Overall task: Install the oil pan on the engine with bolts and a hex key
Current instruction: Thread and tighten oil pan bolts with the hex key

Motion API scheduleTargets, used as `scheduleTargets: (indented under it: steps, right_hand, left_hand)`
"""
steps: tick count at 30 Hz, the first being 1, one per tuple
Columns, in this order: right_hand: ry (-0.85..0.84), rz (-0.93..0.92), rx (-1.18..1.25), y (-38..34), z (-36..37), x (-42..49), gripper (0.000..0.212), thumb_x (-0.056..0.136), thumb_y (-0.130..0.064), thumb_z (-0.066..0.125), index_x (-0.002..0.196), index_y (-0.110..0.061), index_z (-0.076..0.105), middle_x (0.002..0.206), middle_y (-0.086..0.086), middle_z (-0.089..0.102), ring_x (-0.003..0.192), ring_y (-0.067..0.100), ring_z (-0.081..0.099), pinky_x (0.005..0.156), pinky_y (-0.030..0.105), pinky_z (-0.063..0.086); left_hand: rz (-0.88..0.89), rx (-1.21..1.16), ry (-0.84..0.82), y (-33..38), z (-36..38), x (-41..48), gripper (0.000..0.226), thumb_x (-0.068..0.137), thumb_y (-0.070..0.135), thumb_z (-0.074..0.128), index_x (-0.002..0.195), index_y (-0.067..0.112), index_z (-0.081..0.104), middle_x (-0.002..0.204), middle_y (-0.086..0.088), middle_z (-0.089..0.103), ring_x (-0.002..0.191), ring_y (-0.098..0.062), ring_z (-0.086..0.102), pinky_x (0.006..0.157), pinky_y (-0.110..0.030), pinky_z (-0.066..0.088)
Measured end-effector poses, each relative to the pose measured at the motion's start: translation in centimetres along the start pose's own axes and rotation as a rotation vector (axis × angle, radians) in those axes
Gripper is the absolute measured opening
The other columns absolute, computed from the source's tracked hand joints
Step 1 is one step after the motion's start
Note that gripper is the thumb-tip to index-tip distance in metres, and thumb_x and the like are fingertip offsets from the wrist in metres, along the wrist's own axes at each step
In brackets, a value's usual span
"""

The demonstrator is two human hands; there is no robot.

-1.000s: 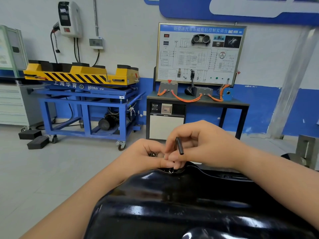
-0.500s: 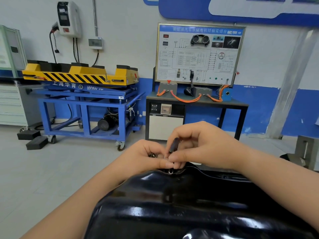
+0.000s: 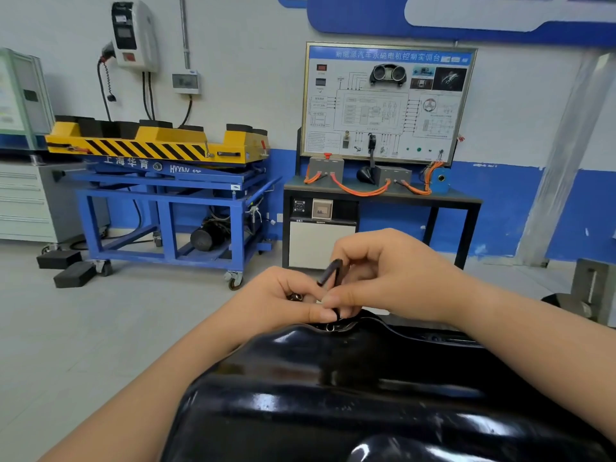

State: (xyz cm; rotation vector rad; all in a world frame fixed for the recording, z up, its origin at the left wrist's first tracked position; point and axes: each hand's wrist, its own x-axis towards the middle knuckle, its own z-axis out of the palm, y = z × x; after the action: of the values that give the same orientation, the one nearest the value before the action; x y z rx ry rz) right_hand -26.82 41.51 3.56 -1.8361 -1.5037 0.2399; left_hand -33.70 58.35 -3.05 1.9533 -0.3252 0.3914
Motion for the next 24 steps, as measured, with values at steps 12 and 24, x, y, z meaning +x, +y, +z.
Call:
scheduleTargets:
  steps: [12,24]
  right_hand:
    - [0.053,-0.094,-0.094,0.3,0.1,0.2,0.015,0.073,-0.013,0.079,0.078,-0.002,0.072,0.07,0.007,0.069,0.061,0.013,0.065,0.069,0.028,0.054]
    - [-0.043,-0.053,-0.018,0.2,-0.3,-0.3,0.021,0.088,0.003,0.06,0.094,-0.014,0.07,0.073,-0.012,0.072,0.069,0.003,0.066,0.072,0.015,0.053]
  left_hand:
    - [-0.022,0.034,-0.018,0.2,0.0,0.0,0.012,0.063,0.029,0.08,0.064,0.038,0.072,0.067,-0.015,0.052,0.063,-0.014,0.046,0.062,-0.013,0.041]
    - [-0.054,0.016,0.027,-0.7,-0.1,0.0,0.018,0.069,0.024,0.072,0.072,0.006,0.071,0.066,0.006,0.061,0.067,-0.004,0.054,0.072,-0.014,0.046]
